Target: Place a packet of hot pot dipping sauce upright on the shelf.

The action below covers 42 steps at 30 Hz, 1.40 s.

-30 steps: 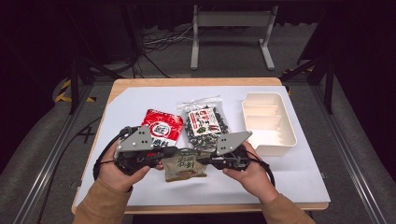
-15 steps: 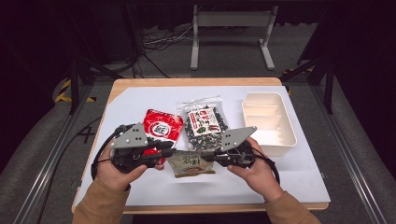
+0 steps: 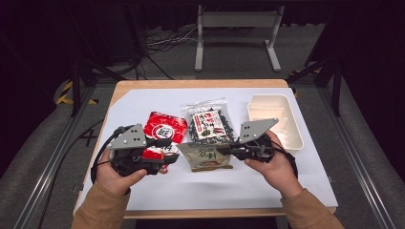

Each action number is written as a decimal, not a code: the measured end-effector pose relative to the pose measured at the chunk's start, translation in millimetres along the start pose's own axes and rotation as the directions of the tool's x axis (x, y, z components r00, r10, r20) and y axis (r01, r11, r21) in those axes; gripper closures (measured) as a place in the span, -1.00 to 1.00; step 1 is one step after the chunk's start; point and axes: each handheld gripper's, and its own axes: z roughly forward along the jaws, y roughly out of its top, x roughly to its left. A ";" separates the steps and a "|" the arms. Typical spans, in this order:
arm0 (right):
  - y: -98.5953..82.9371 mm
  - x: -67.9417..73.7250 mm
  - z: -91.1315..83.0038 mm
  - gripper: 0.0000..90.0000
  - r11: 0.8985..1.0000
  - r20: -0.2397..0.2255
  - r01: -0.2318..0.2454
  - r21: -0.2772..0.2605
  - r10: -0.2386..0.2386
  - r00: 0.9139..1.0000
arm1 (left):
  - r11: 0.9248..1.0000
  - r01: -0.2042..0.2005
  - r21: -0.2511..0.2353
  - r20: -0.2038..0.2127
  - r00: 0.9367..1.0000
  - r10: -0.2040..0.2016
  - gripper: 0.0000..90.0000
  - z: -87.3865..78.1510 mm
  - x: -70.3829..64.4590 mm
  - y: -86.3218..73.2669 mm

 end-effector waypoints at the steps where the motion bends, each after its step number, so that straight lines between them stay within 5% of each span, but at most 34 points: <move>1: 0.5 -1.8 -2.7 1.00 1.000 0.008 0.000 0.000 0.000 1.000 | 1.000 0.001 0.000 -0.005 1.000 -0.001 0.03 -0.3 1.1 -0.3; 8: 2.0 -13.9 -15.7 1.00 1.000 0.045 -0.002 0.008 0.002 0.999 | 1.000 0.011 -0.002 -0.052 0.999 -0.011 -0.08 -4.2 8.8 -3.7; 15: 5.1 -23.3 -27.1 1.00 1.000 0.074 0.009 0.013 -0.009 0.997 | 0.998 0.066 -0.008 -0.051 0.996 -0.066 -0.20 -7.0 18.4 -7.1; 24: 6.4 -39.4 -43.0 1.00 1.000 0.112 0.010 0.011 -0.012 0.994 | 0.996 0.086 0.027 -0.103 0.991 -0.083 -0.30 -7.2 25.7 -13.3; 34: 7.3 -60.2 -61.7 1.00 1.000 0.157 0.005 0.000 -0.005 0.988 | 0.991 0.122 0.055 -0.157 0.981 -0.112 -0.37 -8.5 35.4 -23.2; 42: 5.7 -78.2 -72.7 1.00 1.000 0.193 -0.014 -0.018 0.017 0.981 | 0.991 0.133 0.029 -0.185 0.975 -0.126 -0.43 -6.2 45.9 -32.0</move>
